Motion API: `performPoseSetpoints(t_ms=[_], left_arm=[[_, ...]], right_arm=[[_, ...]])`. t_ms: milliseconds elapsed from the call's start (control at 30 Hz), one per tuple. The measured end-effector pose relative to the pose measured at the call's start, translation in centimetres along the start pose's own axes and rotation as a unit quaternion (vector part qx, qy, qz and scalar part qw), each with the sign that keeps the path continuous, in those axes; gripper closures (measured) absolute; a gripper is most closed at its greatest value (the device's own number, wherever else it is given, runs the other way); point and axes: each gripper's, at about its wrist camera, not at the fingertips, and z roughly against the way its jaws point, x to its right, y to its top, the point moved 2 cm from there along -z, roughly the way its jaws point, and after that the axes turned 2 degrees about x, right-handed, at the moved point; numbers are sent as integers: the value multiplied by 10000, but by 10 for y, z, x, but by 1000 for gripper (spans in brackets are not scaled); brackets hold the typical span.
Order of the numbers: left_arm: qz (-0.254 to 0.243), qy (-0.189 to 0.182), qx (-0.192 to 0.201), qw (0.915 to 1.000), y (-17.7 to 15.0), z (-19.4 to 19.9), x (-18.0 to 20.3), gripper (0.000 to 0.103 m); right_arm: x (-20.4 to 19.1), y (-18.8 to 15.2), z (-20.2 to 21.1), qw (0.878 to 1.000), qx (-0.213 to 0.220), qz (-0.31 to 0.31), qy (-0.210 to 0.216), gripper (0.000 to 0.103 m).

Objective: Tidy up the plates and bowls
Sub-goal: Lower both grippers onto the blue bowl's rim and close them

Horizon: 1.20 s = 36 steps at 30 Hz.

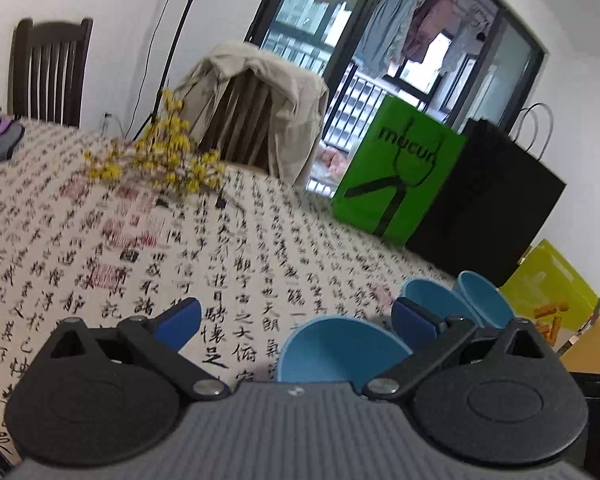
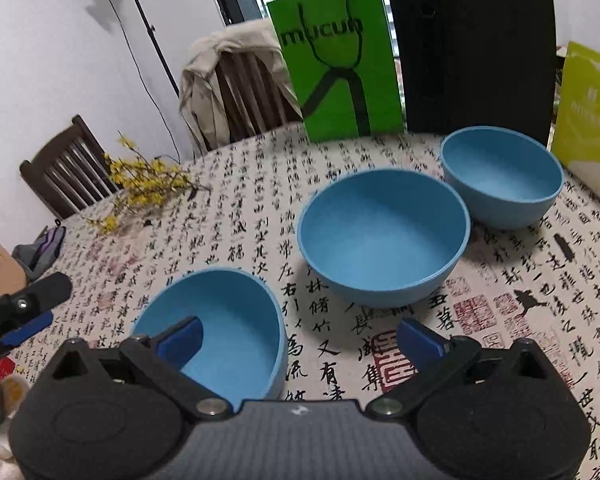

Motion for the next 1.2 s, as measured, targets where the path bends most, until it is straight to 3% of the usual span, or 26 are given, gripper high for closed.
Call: performPoseSetpoints(t_ms=[467, 900, 1000, 1200], left_arm=[[34, 294, -1046, 9941, -29, -60, -18, 0], [-47, 474, -1247, 9911, -42, -76, -22, 1], [-128, 500, -1222, 9912, -44, -77, -20, 2], [-260, 434, -1193, 9916, -47, -77, -16, 23]], right_arm=[[-10, -1, -36, 9989, -378, 96, -278, 0], [-16, -8, -55, 9979, -608, 155, -140, 7], [-20, -10, -59, 9976, -624, 231, -171, 19], [-25, -11, -61, 9976, -623, 310, -75, 33]])
